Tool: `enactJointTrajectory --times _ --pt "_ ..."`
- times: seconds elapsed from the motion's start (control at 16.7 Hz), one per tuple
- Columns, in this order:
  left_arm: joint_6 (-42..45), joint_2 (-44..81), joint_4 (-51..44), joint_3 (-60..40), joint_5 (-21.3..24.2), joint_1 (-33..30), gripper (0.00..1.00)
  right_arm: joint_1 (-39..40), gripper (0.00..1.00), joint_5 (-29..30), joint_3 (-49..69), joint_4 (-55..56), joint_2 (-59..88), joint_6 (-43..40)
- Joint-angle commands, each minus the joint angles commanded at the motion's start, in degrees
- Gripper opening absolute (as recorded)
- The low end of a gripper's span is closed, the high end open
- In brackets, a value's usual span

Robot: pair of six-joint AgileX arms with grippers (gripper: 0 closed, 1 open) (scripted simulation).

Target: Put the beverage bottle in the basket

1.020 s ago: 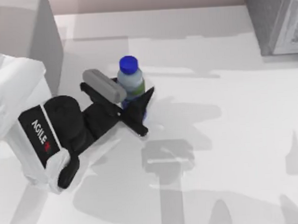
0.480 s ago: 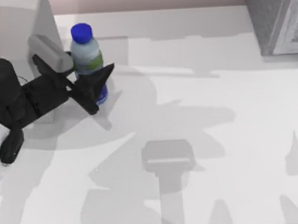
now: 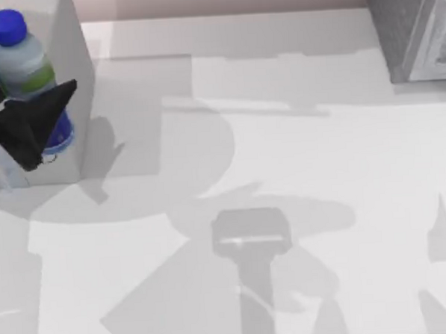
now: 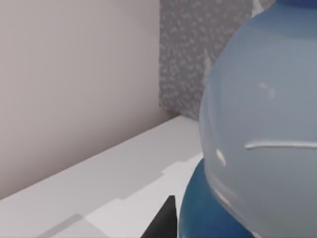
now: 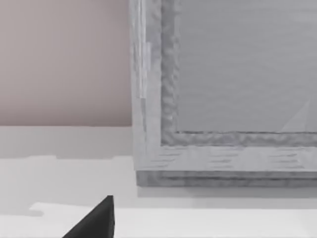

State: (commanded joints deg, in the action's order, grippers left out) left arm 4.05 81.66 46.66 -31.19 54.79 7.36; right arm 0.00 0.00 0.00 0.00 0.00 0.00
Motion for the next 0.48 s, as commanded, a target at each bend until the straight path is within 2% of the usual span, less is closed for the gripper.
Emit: enactJointTrajectory --times 0.3,0.48 --pt "0.9 -22.3 -15.5 3.5 8.3 11.2 0.00 0.0 1.00 0.0 0.0 0.0 0.0 0.0" --pt "1.4 -35.3 -26.7 6.3 15.0 18.7 0.00 0.0 1.00 0.0 0.0 0.0 0.0 0.0"
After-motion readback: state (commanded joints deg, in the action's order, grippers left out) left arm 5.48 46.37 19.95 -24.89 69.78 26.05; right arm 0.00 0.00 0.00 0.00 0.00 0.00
